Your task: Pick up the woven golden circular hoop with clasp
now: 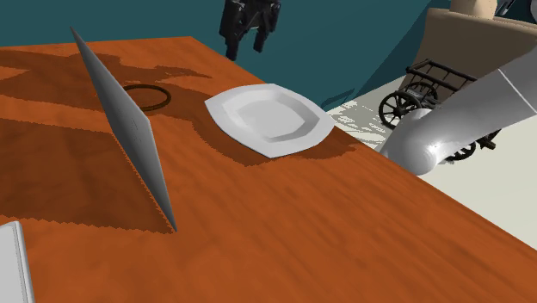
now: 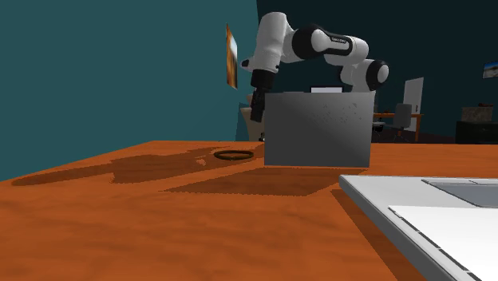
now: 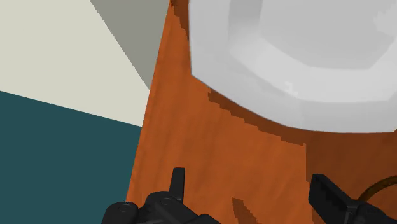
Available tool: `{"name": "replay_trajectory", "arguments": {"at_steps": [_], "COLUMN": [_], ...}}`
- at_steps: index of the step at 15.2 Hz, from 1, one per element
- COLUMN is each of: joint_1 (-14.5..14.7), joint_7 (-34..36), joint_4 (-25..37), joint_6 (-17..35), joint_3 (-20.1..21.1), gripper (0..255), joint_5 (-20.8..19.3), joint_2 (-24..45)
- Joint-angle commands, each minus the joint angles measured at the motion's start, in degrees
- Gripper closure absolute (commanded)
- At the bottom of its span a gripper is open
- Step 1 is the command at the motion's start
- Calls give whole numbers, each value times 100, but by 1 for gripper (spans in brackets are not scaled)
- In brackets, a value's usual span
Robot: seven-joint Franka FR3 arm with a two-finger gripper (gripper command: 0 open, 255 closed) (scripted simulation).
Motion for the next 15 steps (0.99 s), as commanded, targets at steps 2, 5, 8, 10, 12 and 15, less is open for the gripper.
{"name": "replay_trajectory", "arguments": {"at_steps": [2,5,8,10,12,15], "joint_1": [-28,-52,-43,12,135,508], "joint_7": [523,1069,1662,2085,2519,3138], "joint_4": [401,873,1422,1837,2300,3102], "joint_6": [107,174,197,174,110,-81], "joint_3": [396,791,1184,1427,1631,1795], "gripper": [0,0,0,0,0,0], "joint_5": [-74,-263,-588,-891,-1258,-1874], "joint_2": [511,1087,1749,2247,2790,3661]}}
